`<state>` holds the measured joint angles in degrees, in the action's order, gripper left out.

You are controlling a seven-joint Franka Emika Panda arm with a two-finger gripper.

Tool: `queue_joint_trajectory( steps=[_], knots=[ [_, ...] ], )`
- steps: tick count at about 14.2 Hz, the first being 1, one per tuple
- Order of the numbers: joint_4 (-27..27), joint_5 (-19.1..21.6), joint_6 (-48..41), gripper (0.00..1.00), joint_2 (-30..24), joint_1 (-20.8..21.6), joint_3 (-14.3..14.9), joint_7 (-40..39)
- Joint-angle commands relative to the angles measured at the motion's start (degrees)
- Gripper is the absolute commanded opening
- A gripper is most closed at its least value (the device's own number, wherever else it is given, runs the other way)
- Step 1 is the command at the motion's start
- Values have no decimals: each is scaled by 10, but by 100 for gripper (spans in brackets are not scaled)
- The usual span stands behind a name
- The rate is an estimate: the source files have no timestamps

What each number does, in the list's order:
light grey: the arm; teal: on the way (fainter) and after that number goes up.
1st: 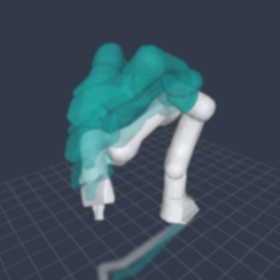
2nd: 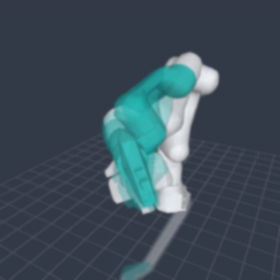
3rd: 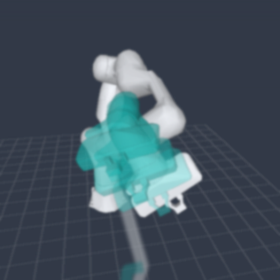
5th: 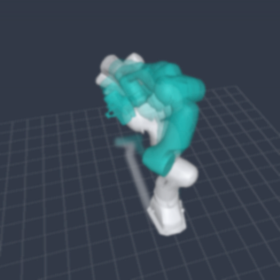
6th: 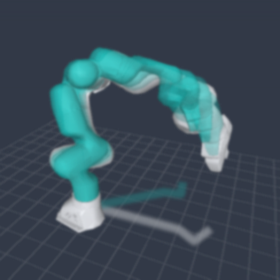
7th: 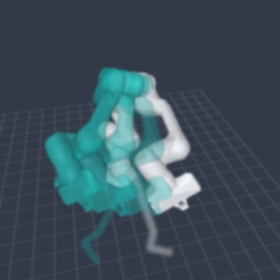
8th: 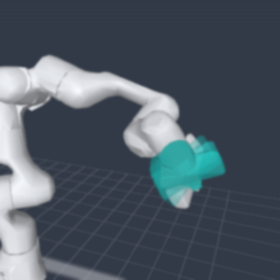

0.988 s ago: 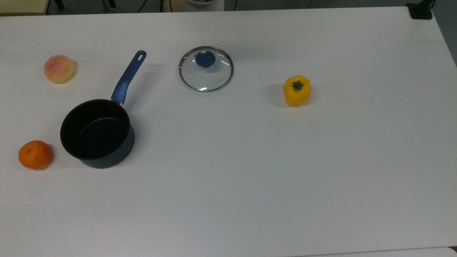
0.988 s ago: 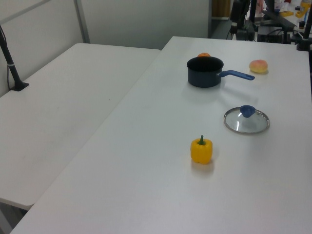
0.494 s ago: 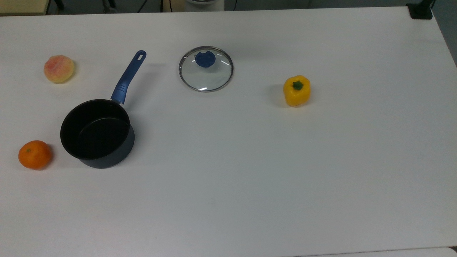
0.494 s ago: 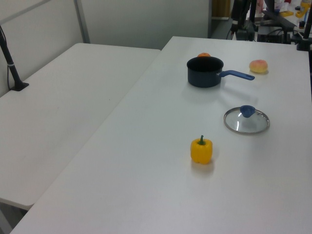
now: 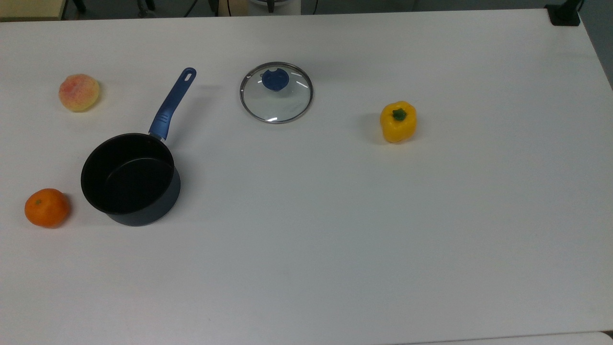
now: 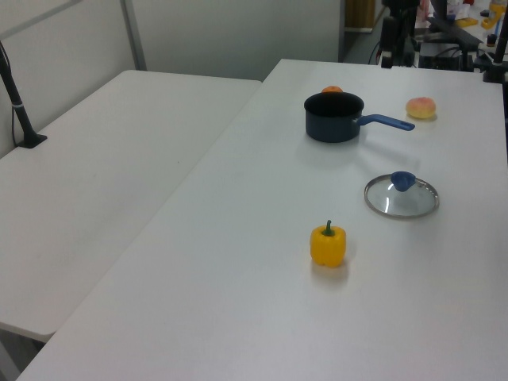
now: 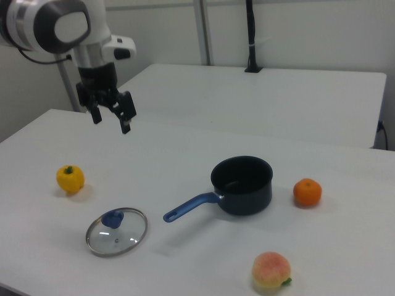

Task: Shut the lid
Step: 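Move the gripper down to the blue knob of the glass lid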

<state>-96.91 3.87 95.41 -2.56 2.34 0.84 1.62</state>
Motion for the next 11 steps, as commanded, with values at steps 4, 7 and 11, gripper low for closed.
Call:
queue_joint_trajectory(
  steps=[4,7,11],
  knots=[
    [-100,-7,-27,100,-11,11,0,-14],
    [-127,-7,-57,100,-12,11,-14,-53],
    [-181,-13,-48,100,-18,11,-32,-79]
  ],
)
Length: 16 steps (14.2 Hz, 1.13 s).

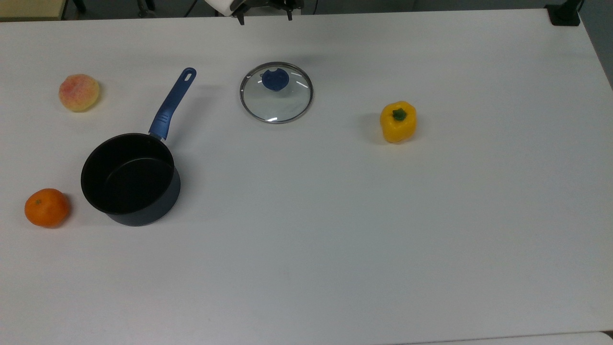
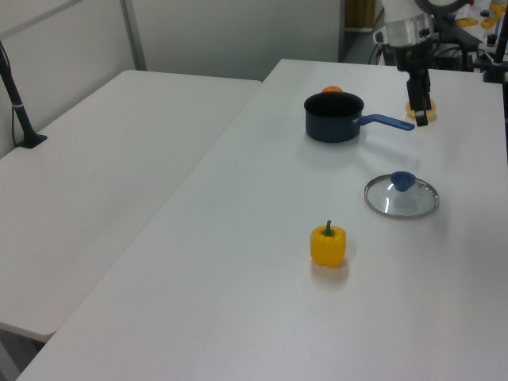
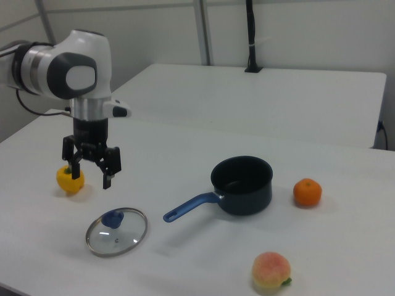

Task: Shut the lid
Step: 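Move the gripper down to the blue knob of the glass lid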

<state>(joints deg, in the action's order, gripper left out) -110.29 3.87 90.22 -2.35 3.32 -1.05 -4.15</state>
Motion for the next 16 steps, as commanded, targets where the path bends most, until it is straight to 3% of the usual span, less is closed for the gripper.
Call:
queue_joint_trajectory(
  steps=[1,3,10,16],
  knots=[
    [-71,-24,27,100,-27,1,-19,-23],
    [-131,-41,92,100,-49,2,-21,-23],
    [-239,-47,339,100,-58,3,-30,-18],
    [-254,-44,416,100,-29,5,-40,-9]
  ],
)
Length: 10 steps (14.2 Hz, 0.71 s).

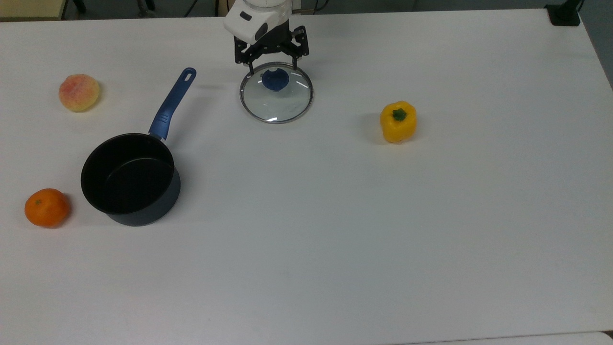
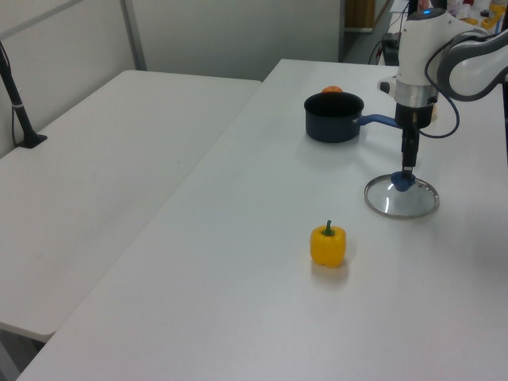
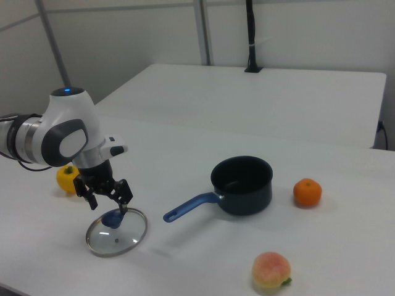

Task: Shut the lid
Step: 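Move the gripper down to the blue knob of the glass lid, then close the gripper on the blue knob and lift the glass lid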

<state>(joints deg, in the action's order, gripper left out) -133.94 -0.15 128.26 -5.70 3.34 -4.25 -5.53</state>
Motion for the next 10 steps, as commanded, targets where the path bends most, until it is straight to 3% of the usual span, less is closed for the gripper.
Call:
queue_joint_trajectory(
  steps=[1,4,8,10],
  knots=[
    [-18,-4,48,100,9,4,-10,4],
    [-18,-6,51,99,18,4,-10,4],
    [-17,-9,57,87,30,-3,-18,1],
    [-17,-20,66,86,36,-4,-18,0]
  ],
)
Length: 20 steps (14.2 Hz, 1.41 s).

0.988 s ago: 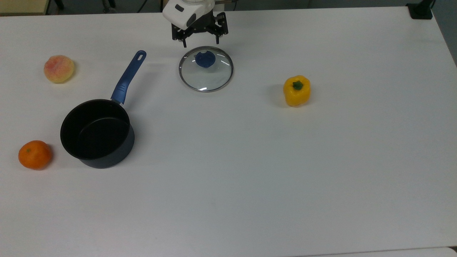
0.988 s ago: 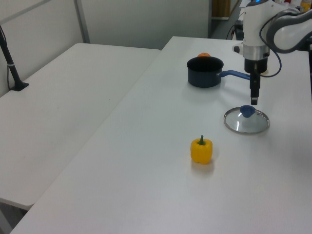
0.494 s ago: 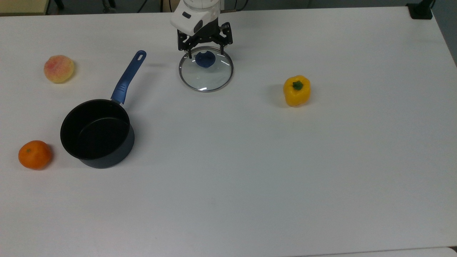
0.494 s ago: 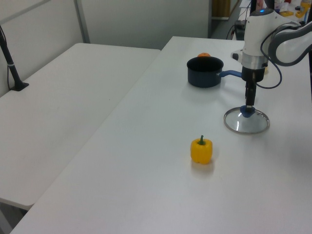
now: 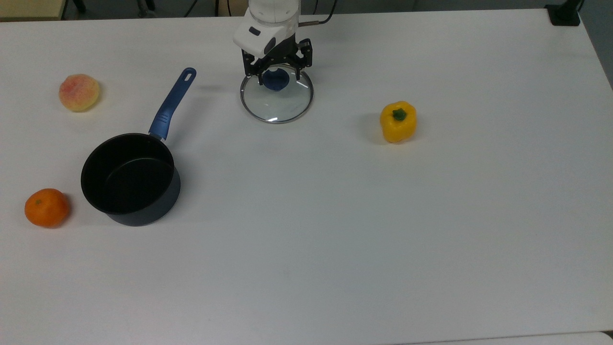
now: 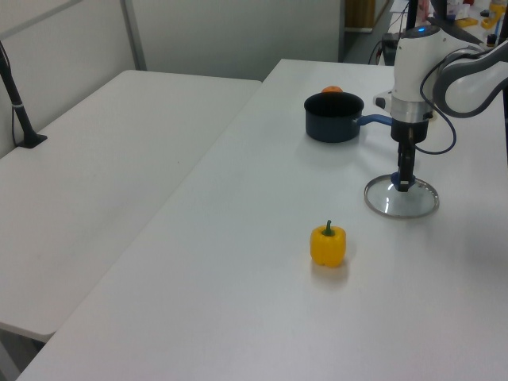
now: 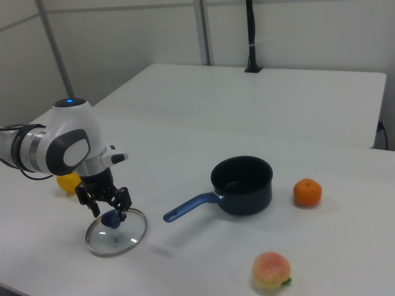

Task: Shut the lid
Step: 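Close the gripper on the blue knob and lift the glass lid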

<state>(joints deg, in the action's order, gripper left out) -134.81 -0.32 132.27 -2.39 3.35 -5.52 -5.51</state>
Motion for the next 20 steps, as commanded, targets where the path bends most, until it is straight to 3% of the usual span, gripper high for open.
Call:
queue_joint_trajectory(
  steps=[1,4,7,8,13,20],
  knots=[
    [-8,-24,29,86,8,-4,-5,1],
    [-8,-25,31,81,8,-4,-5,0],
    [-7,-25,22,39,8,-5,-5,-2],
    [-6,-25,20,33,6,-7,-5,-2],
    [38,-23,-76,28,-7,-11,-6,-4],
    [208,-10,-282,27,-6,-20,-5,-3]
  ],
)
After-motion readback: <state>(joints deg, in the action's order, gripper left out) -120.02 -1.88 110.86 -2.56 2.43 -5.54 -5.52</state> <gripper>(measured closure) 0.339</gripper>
